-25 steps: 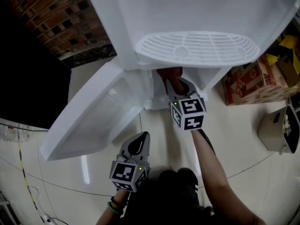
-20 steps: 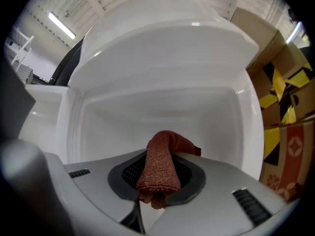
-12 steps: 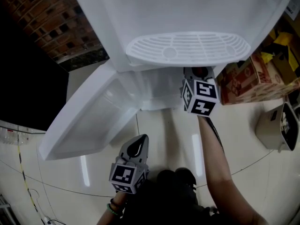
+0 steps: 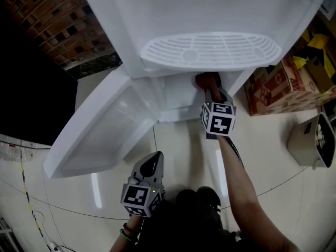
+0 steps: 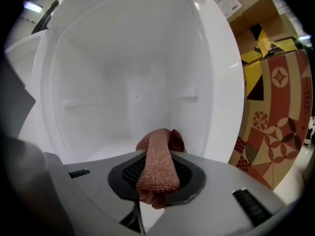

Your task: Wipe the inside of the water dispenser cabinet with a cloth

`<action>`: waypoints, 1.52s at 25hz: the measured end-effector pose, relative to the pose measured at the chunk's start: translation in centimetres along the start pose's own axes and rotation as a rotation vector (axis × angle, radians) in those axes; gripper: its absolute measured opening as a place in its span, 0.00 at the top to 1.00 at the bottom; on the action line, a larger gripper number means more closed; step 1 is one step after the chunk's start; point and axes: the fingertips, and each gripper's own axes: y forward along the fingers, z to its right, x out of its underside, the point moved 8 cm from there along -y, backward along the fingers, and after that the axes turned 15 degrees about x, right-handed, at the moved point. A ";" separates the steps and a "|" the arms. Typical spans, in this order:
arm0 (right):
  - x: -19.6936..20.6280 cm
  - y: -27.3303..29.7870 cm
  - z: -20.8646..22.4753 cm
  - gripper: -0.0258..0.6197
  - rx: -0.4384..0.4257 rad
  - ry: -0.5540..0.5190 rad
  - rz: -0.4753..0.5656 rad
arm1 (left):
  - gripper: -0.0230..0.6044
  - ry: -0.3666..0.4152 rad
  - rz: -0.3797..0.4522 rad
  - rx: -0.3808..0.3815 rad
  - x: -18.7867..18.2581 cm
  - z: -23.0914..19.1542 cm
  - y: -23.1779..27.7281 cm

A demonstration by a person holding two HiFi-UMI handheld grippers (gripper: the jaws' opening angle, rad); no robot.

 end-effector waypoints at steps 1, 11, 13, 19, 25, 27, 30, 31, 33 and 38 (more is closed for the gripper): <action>-0.6 -0.4 0.1 0.85 -0.003 0.009 0.024 | 1.00 0.004 0.000 0.006 -0.1 0.1 0.1; -12.3 -12.5 1.7 0.85 -0.041 0.076 0.501 | 1.00 0.010 0.009 0.023 -0.5 0.5 0.4; -12.9 -13.2 2.0 0.85 -0.010 0.031 0.545 | 1.00 0.015 0.010 0.033 -0.7 0.7 0.4; -8.2 -8.6 3.4 0.85 0.043 0.062 0.362 | 1.00 0.010 0.011 0.027 -0.6 0.6 0.2; -1.2 -4.5 3.0 0.85 0.038 0.020 0.119 | 1.00 -0.006 0.008 0.010 -0.3 0.0 -0.3; 0.9 -3.6 3.1 0.85 0.041 0.027 0.042 | 1.00 -0.008 0.005 0.009 -0.1 0.0 -0.3; 3.2 -2.9 3.4 0.85 0.047 0.015 -0.027 | 1.00 -0.009 0.003 0.011 0.0 0.0 -0.2; 3.6 -2.9 3.5 0.85 0.047 0.015 -0.038 | 1.00 -0.008 0.002 0.012 0.0 0.0 -0.2; 4.4 -2.7 3.7 0.85 0.045 0.026 -0.055 | 1.00 -0.008 0.000 0.013 0.1 0.1 -0.1; 4.3 -3.1 3.7 0.85 0.017 0.044 -0.043 | 1.00 -0.005 -0.002 0.017 0.0 0.3 0.2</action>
